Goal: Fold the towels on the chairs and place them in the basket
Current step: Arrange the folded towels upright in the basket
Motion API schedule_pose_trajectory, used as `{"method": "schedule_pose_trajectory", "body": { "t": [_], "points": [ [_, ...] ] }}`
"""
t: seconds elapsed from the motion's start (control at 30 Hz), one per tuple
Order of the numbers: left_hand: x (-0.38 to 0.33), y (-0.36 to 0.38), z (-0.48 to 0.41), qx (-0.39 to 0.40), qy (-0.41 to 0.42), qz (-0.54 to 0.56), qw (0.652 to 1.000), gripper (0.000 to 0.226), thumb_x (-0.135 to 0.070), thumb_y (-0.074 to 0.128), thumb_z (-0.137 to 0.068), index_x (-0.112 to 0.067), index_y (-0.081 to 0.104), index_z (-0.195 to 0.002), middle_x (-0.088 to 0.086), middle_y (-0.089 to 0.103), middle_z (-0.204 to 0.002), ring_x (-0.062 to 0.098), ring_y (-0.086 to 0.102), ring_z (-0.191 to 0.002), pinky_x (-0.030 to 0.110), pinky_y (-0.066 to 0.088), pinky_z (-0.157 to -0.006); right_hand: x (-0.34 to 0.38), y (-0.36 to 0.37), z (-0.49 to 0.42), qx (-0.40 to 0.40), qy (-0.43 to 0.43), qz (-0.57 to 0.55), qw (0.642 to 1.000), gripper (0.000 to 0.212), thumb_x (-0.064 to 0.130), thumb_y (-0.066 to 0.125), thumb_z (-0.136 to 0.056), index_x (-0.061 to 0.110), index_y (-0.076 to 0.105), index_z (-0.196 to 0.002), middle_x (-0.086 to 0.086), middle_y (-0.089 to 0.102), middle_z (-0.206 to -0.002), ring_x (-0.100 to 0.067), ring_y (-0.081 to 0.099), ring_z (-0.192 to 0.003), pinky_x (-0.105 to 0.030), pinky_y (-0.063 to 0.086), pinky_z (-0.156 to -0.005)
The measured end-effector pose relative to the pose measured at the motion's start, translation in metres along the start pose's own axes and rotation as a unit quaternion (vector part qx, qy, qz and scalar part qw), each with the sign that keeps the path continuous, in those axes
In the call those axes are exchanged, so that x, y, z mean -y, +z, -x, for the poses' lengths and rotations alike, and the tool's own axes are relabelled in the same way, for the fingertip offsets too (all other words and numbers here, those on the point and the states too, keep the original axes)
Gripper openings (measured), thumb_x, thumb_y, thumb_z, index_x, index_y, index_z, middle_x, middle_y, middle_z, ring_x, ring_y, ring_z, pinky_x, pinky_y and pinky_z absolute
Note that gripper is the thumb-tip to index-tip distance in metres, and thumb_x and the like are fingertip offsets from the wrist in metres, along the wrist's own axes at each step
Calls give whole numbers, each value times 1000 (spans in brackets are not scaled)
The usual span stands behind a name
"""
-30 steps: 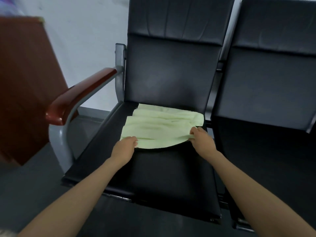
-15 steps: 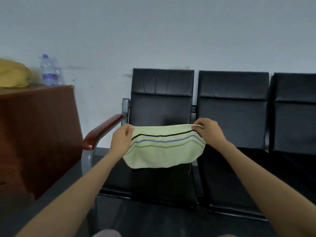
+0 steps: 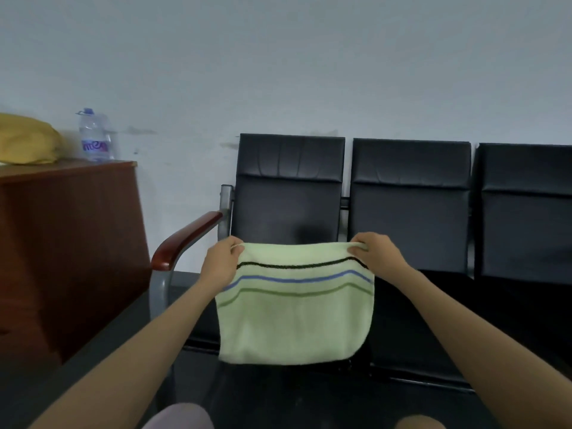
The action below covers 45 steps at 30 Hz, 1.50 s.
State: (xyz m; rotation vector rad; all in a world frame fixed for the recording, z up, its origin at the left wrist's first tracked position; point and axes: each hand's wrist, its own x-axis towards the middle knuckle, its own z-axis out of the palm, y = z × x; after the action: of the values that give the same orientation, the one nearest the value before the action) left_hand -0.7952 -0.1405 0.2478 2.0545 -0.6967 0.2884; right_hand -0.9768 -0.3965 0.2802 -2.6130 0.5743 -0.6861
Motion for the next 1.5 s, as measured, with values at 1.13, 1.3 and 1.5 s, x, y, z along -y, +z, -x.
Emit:
{"method": "schedule_pose_trajectory", "body": {
  "t": [1.13,1.3,1.5],
  "points": [
    [249,252,-201,121,-149,-107,976,32,-24,69,-85,-6,61,-111,14,49,-121,31,40,-117,28,31,-95,-185,306,-234,114,199,-23,973,39,11,53,-95,11,46,-133,-14,42,-133,-32,53,-108,-26,35,-79],
    [247,238,-203,191,-173,-120,959,39,-28,71,-83,-12,58,-117,10,58,-116,28,51,-113,32,41,-94,-183,292,-248,225,164,37,960,43,3,52,-91,13,49,-133,-13,48,-134,-29,52,-116,-30,42,-93],
    [218,204,-167,238,-117,-169,949,24,-26,76,-78,-22,53,-74,3,50,-93,22,52,-89,31,41,-76,-160,267,-209,326,116,144,927,23,-1,38,-88,14,50,-101,-13,58,-113,-24,51,-89,-29,41,-73]
  ]
}}
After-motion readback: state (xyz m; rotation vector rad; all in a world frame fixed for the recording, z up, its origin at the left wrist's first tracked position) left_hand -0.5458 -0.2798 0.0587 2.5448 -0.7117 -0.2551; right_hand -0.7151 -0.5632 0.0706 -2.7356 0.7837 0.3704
